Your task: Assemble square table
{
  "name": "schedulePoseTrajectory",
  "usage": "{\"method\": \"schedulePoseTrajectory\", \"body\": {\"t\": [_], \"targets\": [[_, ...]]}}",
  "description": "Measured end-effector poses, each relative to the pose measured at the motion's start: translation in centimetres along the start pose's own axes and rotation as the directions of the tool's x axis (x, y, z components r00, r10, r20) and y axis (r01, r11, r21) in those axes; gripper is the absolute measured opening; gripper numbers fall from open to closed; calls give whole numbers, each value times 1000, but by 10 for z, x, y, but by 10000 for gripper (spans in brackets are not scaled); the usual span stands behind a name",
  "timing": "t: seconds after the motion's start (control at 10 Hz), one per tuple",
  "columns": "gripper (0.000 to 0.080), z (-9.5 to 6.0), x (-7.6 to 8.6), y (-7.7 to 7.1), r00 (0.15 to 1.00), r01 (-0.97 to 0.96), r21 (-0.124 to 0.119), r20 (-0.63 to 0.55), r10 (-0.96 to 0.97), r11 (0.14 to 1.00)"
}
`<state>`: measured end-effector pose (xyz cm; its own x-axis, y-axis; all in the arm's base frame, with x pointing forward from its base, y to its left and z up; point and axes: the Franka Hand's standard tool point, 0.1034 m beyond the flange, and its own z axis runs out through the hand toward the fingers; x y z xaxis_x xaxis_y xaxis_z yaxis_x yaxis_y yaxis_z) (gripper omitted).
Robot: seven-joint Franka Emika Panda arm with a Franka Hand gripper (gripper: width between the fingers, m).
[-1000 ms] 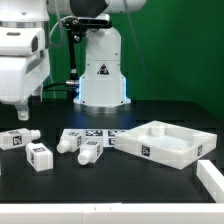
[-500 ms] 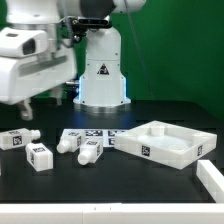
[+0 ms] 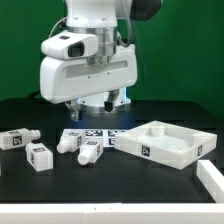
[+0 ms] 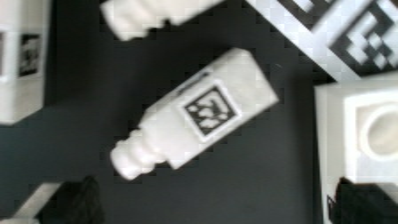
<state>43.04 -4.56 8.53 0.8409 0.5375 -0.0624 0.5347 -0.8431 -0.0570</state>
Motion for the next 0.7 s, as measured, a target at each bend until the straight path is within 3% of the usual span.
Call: {"method": "schedulePoseTrajectory", "body": {"t": [0.1, 0.2, 0.3, 0.4, 0.6, 0.7], "targets": [[649, 0, 0, 1, 1000, 3, -1, 0, -3, 1000], [649, -2, 5, -3, 1000, 11, -24, -19, -11, 1000], [649, -10, 17, -20, 992, 50, -112, -108, -62, 992], [649, -6, 26, -47, 982, 104, -143, -143, -124, 984], [649, 9, 61, -86, 949, 195, -189, -210, -234, 962], [649, 26, 60, -88, 945, 210, -186, -214, -248, 960]]}}
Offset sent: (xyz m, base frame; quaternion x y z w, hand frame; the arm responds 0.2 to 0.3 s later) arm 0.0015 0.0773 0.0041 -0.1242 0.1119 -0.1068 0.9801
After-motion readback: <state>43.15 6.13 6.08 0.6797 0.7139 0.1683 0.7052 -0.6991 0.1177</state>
